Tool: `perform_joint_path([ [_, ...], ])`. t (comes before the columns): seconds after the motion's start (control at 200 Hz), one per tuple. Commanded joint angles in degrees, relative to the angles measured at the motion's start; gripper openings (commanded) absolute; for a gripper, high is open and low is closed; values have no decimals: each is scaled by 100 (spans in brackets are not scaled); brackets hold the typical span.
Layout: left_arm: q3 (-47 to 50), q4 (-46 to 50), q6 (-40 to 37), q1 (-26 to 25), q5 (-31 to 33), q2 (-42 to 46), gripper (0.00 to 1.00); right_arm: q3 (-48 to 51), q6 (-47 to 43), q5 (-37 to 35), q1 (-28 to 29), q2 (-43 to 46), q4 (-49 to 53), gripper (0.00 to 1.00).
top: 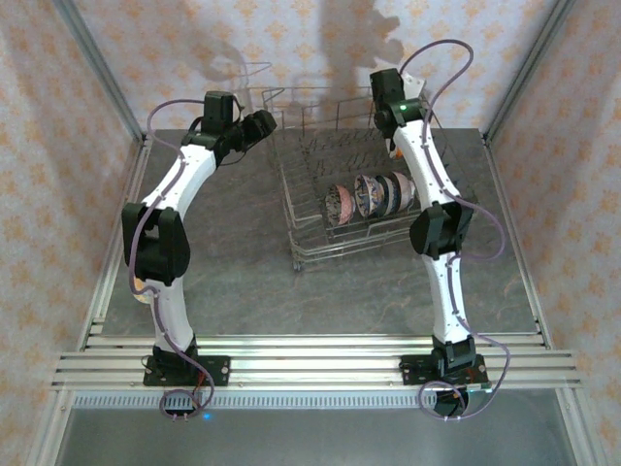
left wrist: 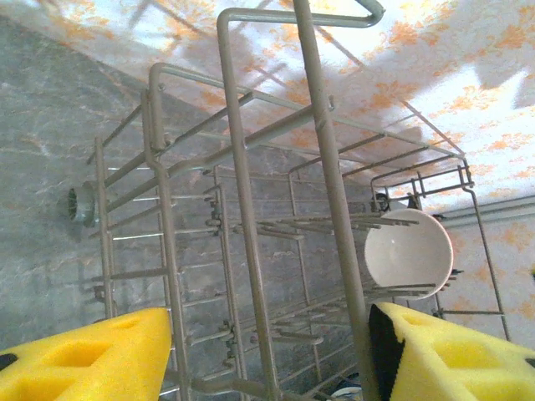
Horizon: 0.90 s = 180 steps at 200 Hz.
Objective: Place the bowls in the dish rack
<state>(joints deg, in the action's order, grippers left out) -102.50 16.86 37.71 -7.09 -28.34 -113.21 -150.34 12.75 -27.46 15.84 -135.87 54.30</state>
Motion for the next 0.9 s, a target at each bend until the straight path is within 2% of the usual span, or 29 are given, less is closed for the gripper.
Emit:
perform_joint_path([
  [0.0, 238, 433, 148, -140, 394, 440, 64, 386, -111, 308, 13, 631, 401, 79],
  [0.25, 683, 1493, 168, -152, 1490, 1398, 64, 2113, -45, 774, 8, 1743, 353, 77],
  [0.47, 1031, 2083, 266, -148, 1666, 2018, 65, 3488, -140, 1317, 16, 2577, -113, 77],
  [0.606, 1514, 2724, 411, -127, 2322, 2602, 65, 4138, -253, 1677, 14, 3057, -457, 76],
  [0.646, 1651, 3059, 548, -53, 2476, 2757, 65, 4273, -301, 1747, 11, 3169, -536, 76],
  [0.781, 2597, 3480, 901, 322, 2433, 3486, 64, 4360, -412, 2031, 16, 3346, -525, 76],
  [0.821, 2874, 3556, 962, 430, 2512, 3726, 69, 4371, -411, 2117, 9, 3381, -501, 76],
  [0.896, 3334, 3733, 1045, 666, 2622, 4094, 70, 4416, -475, 2478, 6, 3458, -471, 76],
])
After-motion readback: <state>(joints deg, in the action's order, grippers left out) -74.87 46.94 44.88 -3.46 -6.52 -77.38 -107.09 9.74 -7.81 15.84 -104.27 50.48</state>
